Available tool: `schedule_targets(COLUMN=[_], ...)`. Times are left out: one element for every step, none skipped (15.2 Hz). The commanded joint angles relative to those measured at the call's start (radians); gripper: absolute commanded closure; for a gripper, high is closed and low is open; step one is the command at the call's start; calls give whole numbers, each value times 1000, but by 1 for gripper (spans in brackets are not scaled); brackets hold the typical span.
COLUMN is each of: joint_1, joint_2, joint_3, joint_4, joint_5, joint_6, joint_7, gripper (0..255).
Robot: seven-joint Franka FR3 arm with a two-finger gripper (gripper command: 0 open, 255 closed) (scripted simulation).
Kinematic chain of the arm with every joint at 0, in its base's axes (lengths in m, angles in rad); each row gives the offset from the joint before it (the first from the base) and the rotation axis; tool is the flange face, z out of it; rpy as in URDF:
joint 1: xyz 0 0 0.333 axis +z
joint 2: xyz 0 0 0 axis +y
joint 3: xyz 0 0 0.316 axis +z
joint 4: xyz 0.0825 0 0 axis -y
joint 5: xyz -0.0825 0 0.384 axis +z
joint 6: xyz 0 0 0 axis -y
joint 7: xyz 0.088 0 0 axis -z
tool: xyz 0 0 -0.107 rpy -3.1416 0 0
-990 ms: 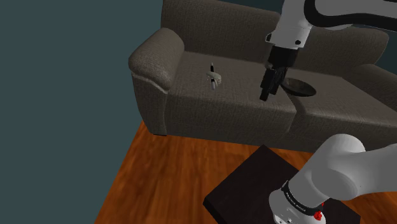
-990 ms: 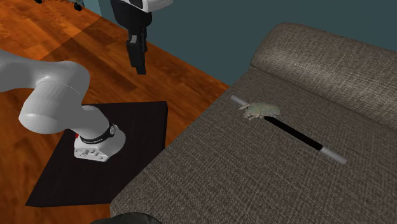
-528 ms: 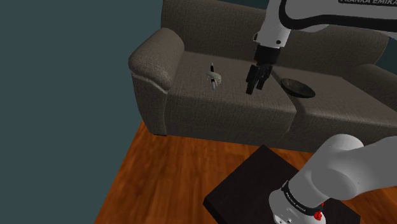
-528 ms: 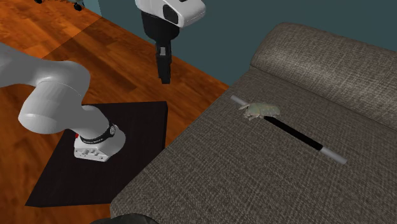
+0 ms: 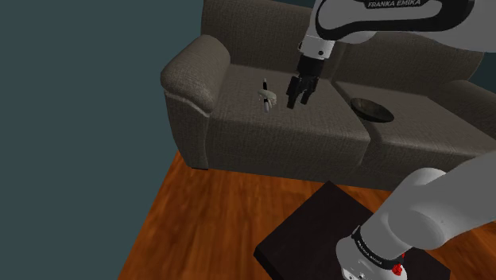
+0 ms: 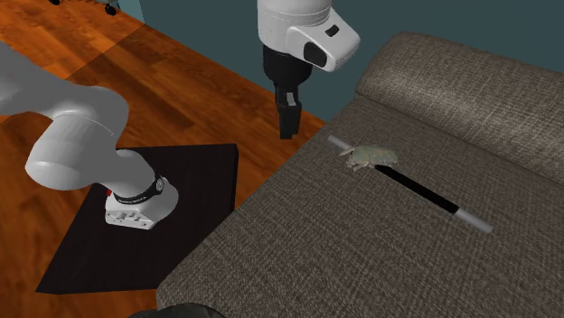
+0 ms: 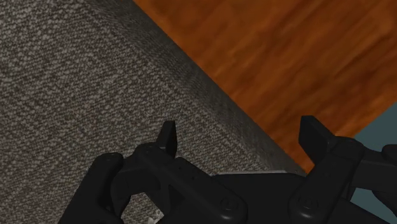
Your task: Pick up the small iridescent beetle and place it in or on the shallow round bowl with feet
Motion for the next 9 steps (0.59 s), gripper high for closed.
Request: schedule_targets(joint_1=[-2, -4, -5, -7, -9, -11, -14, -17, -20], joint_2=[78, 113, 147, 182, 216, 251, 286, 322, 357], joint_3=[-12, -18, -24, -29, -34, -39, -44, -48, -52], joint_4=[57, 83, 110, 139, 168, 199, 231, 265, 300], joint_5=[6, 10, 14, 19, 24, 30, 37, 43, 51], joint_6=[33, 47, 59, 71, 81, 90, 98, 105, 110], joint_7=[-15, -23, -31, -39, -47, -55, -63, -71, -79], gripper=[0, 0, 0, 0, 0, 0, 0, 0, 0])
